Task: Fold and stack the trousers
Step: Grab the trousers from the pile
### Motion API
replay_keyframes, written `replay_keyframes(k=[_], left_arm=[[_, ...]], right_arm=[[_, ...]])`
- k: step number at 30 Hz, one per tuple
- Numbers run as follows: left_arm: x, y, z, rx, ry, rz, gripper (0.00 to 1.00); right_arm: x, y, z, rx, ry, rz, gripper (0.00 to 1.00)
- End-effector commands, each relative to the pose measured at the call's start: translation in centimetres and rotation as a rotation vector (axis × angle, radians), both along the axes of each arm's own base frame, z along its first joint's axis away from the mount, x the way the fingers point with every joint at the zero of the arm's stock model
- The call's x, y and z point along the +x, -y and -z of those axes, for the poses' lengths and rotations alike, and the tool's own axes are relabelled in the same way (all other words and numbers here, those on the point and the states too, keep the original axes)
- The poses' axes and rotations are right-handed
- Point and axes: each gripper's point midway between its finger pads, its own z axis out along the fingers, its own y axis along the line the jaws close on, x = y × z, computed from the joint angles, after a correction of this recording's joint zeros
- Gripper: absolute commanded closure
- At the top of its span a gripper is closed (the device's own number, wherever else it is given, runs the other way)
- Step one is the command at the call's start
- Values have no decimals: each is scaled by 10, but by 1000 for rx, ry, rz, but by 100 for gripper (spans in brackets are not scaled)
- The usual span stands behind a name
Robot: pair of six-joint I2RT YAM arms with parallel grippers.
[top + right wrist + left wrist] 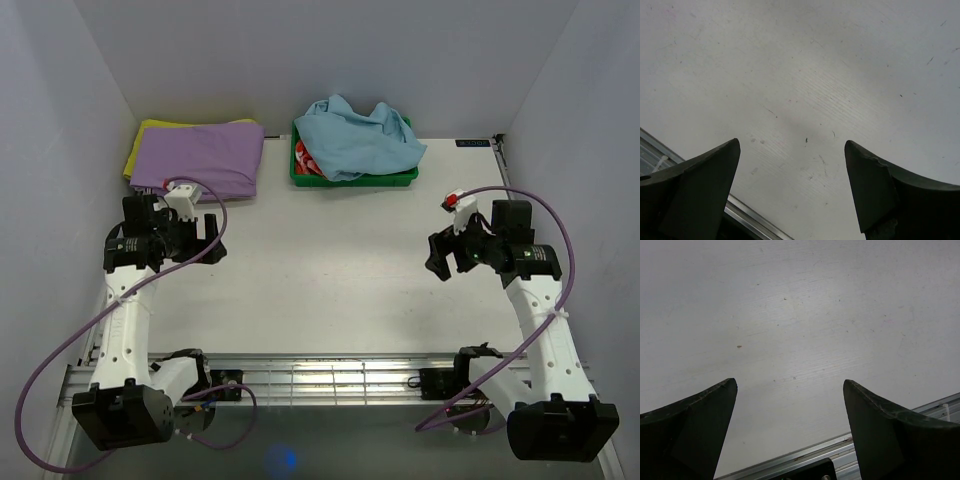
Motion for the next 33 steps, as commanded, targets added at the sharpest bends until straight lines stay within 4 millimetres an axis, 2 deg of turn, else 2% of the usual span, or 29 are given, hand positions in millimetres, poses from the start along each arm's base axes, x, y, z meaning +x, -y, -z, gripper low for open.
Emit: replay_keyframes(k=[1, 4, 9, 10, 11, 12, 13, 14, 15, 16, 17, 18, 19, 20, 21, 22, 23, 24, 25, 26, 27, 28, 30, 32, 33], left_arm=[[5, 4, -16, -22, 37, 8, 2], [9, 9, -22, -61, 32, 6, 2], [17, 13, -23, -106, 4, 0, 2], [20, 14, -25, -112, 3, 0, 2], [21, 14, -27, -120, 1, -5, 2], [23, 16, -25, -128, -9, -3, 2], [24, 17, -29, -138, -5, -2, 2], [25, 18, -30, -147, -2, -3, 2], [26, 19, -30, -151, -5, -3, 2], [27, 18, -30, -151, -4, -6, 2], [28, 18, -29, -150, -5, -10, 2], [28, 16, -27, -146, -7, -17, 2], [28, 16, -24, -143, -15, -20, 2], [29, 14, -23, -132, -17, -29, 2], [29, 13, -21, -130, -21, -35, 2], [29, 11, -21, -125, -22, -39, 2], [29, 11, -20, -123, -23, -42, 2], [29, 11, -20, -123, -24, -41, 2], [29, 12, -19, -126, -24, -38, 2], [29, 13, -18, -133, -29, -35, 2], [29, 13, -17, -134, -32, -34, 2], [28, 13, -16, -137, -37, -35, 2], [28, 14, -14, -139, -42, -32, 2], [28, 14, -14, -137, -43, -34, 2], [28, 14, -14, -137, -43, -34, 2]], right_arm=[[25, -9, -33, 52, 85, -16, 10], [44, -18, -41, 90, 78, -10, 10], [81, -65, -55, 124, 106, -59, 10], [90, -69, -58, 100, 124, -44, 10], [102, -92, -65, 99, 156, -81, 10], [110, -102, -68, 95, 168, -79, 10], [125, -107, -60, 62, 164, -53, 10], [134, -128, -79, 78, 222, -78, 10], [141, -138, -80, 79, 232, -80, 10], [156, -145, -69, 51, 221, -59, 10], [164, -161, -83, 57, 260, -68, 10], [173, -170, -84, 54, 277, -68, 10], [188, -177, -66, 18, 254, -42, 10], [195, -187, -66, 15, 263, -38, 10], [206, -194, -80, 31, 293, -26, 10], [221, -200, -62, 8, 271, -6, 10], [228, -205, -61, 17, 267, 9, 10], [240, -212, -76, 41, 298, 19, 10], [251, -218, -56, 26, 268, 26, 10], [258, -224, -56, 36, 264, 36, 10], [268, -230, -71, 61, 294, 38, 10], [276, -237, -50, 45, 262, 38, 10], [293, -246, -41, 51, 256, 56, 10], [300, -251, -33, 37, 274, 65, 10], [305, -252, -19, 8, 275, 75, 10]])
